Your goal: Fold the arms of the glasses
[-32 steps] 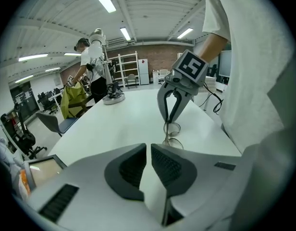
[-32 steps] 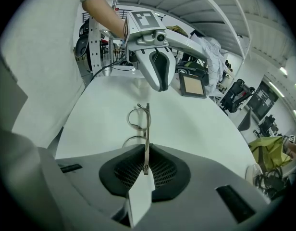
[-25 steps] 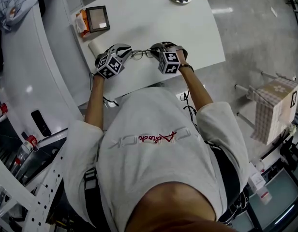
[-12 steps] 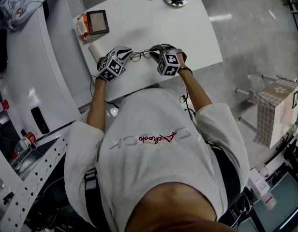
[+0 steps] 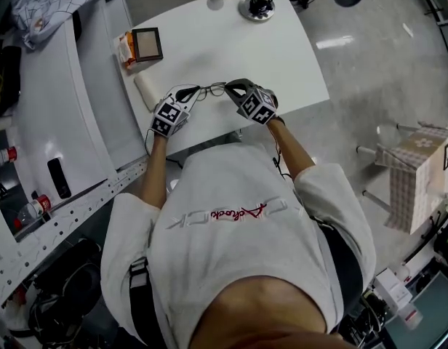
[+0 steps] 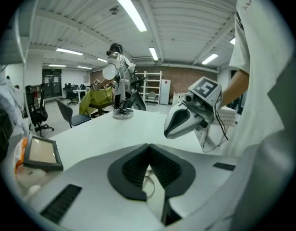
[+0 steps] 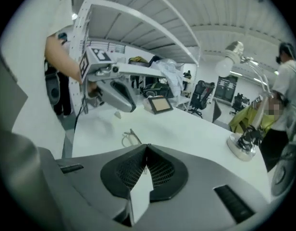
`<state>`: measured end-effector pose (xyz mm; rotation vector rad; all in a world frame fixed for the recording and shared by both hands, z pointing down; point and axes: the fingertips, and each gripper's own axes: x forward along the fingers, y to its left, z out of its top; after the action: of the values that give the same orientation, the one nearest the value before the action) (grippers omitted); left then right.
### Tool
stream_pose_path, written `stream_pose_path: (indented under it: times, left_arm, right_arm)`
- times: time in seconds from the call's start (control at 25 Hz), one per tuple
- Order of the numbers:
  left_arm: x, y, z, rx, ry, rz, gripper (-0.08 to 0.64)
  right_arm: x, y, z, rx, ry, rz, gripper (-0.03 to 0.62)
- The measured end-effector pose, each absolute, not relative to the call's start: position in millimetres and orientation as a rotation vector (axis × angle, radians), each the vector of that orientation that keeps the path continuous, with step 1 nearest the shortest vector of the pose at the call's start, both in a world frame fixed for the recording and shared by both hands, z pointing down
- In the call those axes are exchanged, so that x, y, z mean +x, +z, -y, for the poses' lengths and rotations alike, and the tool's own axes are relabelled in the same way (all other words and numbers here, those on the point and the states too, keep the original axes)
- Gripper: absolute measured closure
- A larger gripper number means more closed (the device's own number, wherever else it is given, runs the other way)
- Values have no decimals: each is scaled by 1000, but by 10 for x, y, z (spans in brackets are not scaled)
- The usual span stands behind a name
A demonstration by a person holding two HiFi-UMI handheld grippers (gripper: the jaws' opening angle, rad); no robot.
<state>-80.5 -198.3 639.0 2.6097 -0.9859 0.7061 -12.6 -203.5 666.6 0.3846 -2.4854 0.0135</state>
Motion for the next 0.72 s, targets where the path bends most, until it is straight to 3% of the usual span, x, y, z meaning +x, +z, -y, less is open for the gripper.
stream_pose_path:
  times: [0.44,0.72]
  left_arm:
    - [-669,5863,1924,2336,-140,1129,531]
    - [-719,5741,1798,2353,-171,1149,531]
  right_arm:
    - [30,5782,2025,617,757,3041,565]
    - [118,5607,1866,678,817,3109,565]
